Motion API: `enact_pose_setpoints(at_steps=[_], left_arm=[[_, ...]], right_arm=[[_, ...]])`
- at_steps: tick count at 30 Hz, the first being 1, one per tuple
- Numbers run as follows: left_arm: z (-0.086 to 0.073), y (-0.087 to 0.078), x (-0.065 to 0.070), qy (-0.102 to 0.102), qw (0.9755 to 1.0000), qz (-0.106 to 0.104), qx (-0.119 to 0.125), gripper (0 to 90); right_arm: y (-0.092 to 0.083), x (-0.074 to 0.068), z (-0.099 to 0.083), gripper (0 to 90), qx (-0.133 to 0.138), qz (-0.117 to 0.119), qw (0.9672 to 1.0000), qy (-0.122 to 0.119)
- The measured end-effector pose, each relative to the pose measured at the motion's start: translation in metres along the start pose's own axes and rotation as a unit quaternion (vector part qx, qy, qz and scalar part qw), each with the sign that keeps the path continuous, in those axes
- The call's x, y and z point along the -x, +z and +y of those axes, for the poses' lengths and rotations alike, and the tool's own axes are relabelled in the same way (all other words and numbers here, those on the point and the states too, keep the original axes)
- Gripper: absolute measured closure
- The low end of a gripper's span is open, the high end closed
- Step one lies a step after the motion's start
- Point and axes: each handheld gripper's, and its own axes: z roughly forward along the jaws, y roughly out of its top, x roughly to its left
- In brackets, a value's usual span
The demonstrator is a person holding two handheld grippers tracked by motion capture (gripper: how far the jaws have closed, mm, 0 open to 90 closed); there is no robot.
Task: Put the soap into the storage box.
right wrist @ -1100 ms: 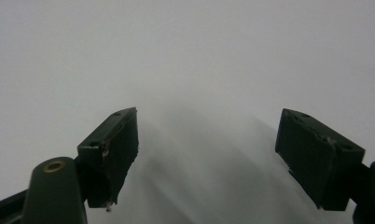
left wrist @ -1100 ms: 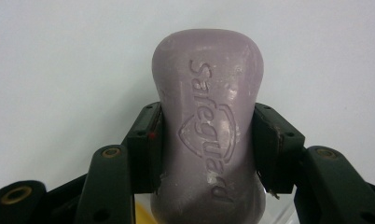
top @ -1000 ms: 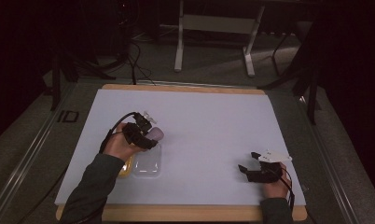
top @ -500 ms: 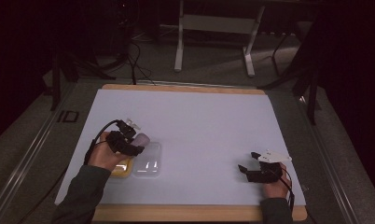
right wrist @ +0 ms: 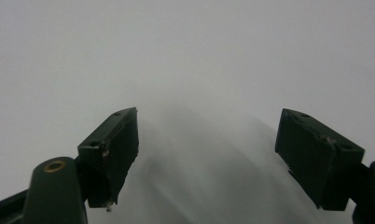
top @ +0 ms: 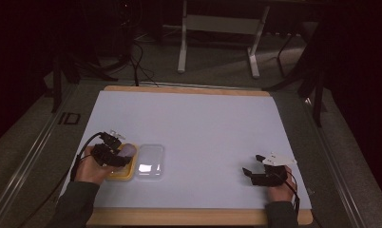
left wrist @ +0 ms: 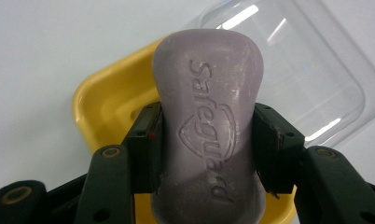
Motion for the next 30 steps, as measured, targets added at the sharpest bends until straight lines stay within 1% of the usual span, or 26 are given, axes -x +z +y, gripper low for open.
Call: enact_pose_setpoints(at_steps=[2,6,8,10,11,13,14,16,17,18,21,25,26,30], left_arm=[[-0.004,0.001,0.000,-0.004,1.0000,0.004,-0.005,49.3],[-0.008,0.006,0.000,-0.007,0.9996,0.018,-0.021,49.2],[-0.009,0.011,-0.001,-0.010,0.9992,0.013,-0.035,49.1],[-0.009,0.014,-0.002,-0.017,0.9991,0.014,-0.037,47.0],[-0.009,0.014,-0.002,-0.015,0.9991,0.012,-0.038,45.4],[-0.007,0.011,-0.002,-0.012,0.9995,0.012,-0.028,38.0],[-0.006,0.008,-0.002,-0.013,0.9994,0.018,-0.026,35.4],[-0.004,0.003,-0.003,-0.010,0.9996,0.020,-0.015,34.2],[-0.003,0.000,-0.004,-0.011,0.9997,0.020,-0.005,33.2],[-0.003,-0.003,-0.004,-0.013,0.9997,0.020,-0.001,32.3],[-0.001,-0.009,-0.005,-0.014,0.9995,0.026,0.013,31.8],[0.000,-0.016,-0.006,-0.015,0.9991,0.025,0.031,30.8],[0.000,-0.018,-0.005,-0.017,0.9989,0.021,0.039,30.8],[-0.001,-0.020,-0.004,-0.029,0.9973,0.016,0.065,30.8]], right_arm=[[0.000,0.000,0.000,21.2,0.000,0.000,1.0000,0.000],[0.000,0.000,0.000,21.2,-0.001,-0.001,1.0000,-0.001],[0.000,0.000,0.000,21.2,-0.001,-0.001,1.0000,-0.001],[0.000,-0.001,0.000,21.2,-0.002,0.000,1.0000,-0.001],[0.000,-0.001,0.000,21.2,-0.002,0.000,1.0000,-0.002],[0.000,0.000,0.000,21.2,-0.002,0.000,1.0000,-0.002],[0.000,0.000,0.000,21.2,-0.002,0.000,1.0000,-0.002],[0.000,0.000,0.000,21.2,-0.002,0.000,1.0000,-0.001],[0.000,0.000,0.000,21.2,-0.002,0.000,1.0000,-0.002],[0.000,-0.001,0.000,21.2,-0.002,0.000,1.0000,-0.002],[0.000,-0.001,0.000,21.3,-0.002,0.000,1.0000,-0.002],[0.000,-0.001,0.000,21.2,-0.003,0.000,1.0000,-0.002],[0.001,0.000,0.000,21.2,-0.003,0.000,1.0000,-0.002],[0.002,-0.001,0.001,21.2,-0.008,0.000,1.0000,-0.001]])
